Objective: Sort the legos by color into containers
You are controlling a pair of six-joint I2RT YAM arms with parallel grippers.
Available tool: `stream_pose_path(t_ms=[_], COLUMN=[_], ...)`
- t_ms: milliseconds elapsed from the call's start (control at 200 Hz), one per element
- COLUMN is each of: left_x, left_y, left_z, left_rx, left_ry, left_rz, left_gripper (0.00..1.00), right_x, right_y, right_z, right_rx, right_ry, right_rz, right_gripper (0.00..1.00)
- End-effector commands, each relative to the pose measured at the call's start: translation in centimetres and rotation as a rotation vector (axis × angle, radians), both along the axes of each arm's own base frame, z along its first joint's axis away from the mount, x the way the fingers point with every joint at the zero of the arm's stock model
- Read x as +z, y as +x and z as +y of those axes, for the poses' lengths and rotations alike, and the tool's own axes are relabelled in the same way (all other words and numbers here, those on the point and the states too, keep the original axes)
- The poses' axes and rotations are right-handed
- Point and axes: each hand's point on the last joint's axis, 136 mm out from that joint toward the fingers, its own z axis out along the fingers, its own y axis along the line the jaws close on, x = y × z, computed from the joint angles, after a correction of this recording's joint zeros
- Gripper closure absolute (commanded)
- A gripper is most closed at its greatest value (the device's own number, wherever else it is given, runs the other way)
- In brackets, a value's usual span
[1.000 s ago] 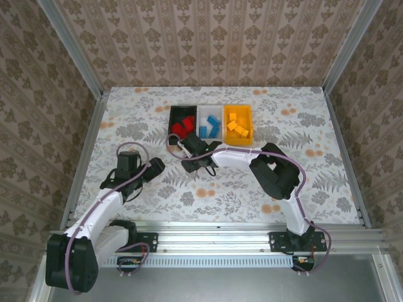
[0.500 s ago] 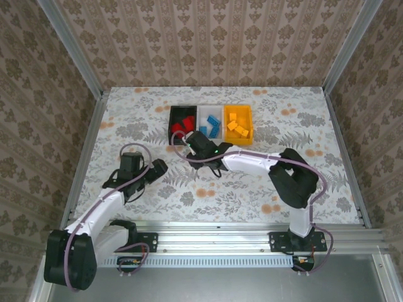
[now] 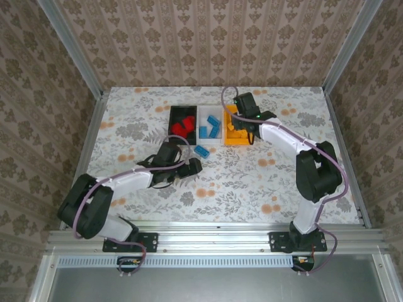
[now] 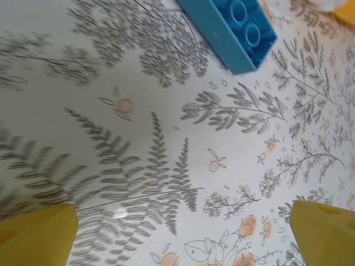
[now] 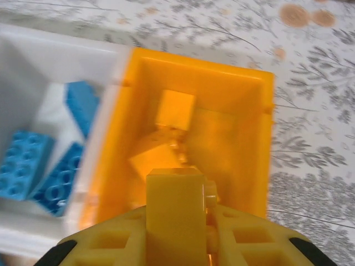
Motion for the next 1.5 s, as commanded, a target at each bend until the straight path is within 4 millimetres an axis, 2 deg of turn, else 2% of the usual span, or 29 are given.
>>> stream_pose_path(t_ms=[0, 205, 290, 375, 430, 485, 605, 625, 705, 855, 975, 1070, 1190, 1495], left_x=[1.0, 1.5, 1.8, 2.2, 2.4, 2.6, 2.3, 2.2, 2.0, 2.5, 2.8, 2.8, 2.2, 1.9], left_y=[0.4, -0.1, -0.2, -0.1, 0.2, 0.4, 0.6, 0.9, 0.7, 0.0, -0.5, -0.7, -0.8, -0.5], left_z=[-1.3, -0.1, 0.5, 1.5, 2.6, 4.0, 7.7, 9.0, 11.3, 13.6, 14.4, 14.7, 14.7, 14.4], left_rx=[-0.008, -0.002, -0.001, 0.016, 0.041, 0.078, 0.189, 0.23, 0.303, 0.375, 0.398, 0.407, 0.419, 0.416], left_ry=[-0.043, -0.007, 0.007, 0.026, 0.042, 0.051, 0.043, 0.042, 0.021, 0.003, -0.004, -0.006, -0.022, -0.032], left_rz=[-0.014, -0.031, -0.039, -0.058, -0.074, -0.086, -0.08, -0.074, -0.065, -0.083, -0.096, -0.097, -0.087, -0.073], left_gripper=[0.0, 0.0, 0.0, 0.0, 0.0, 0.0, 0.0, 0.0, 0.0, 0.0, 0.0, 0.0, 0.0, 0.0], right_x=[-1.1, -1.2, -0.4, 0.7, 1.0, 1.1, -1.1, -1.5, -3.4, -6.7, -8.8, -10.0, -10.9, -12.6], right_y=[0.5, 1.7, 1.5, 0.3, -1.2, -3.4, -8.2, -8.8, -10.2, -9.4, -8.4, -7.4, -6.3, -7.0], right_z=[0.0, -1.1, -1.1, 0.1, 1.7, 4.4, 10.0, 10.9, 12.7, 14.3, 15.2, 15.1, 14.4, 16.5], right_rx=[-0.004, -0.048, -0.053, -0.033, 0.0, 0.068, 0.219, 0.245, 0.289, 0.314, 0.344, 0.337, 0.304, 0.376], right_ry=[0.002, 0.032, 0.042, 0.061, 0.075, 0.076, 0.044, 0.041, 0.02, -0.008, -0.055, -0.089, -0.089, -0.03], right_rz=[0.071, 0.077, 0.063, 0.038, 0.025, 0.007, 0.004, 0.007, 0.039, 0.098, 0.144, 0.163, 0.181, 0.236], right_gripper=[0.68, 0.5, 0.49, 0.5, 0.5, 0.49, 0.47, 0.46, 0.43, 0.33, 0.29, 0.26, 0.26, 0.35])
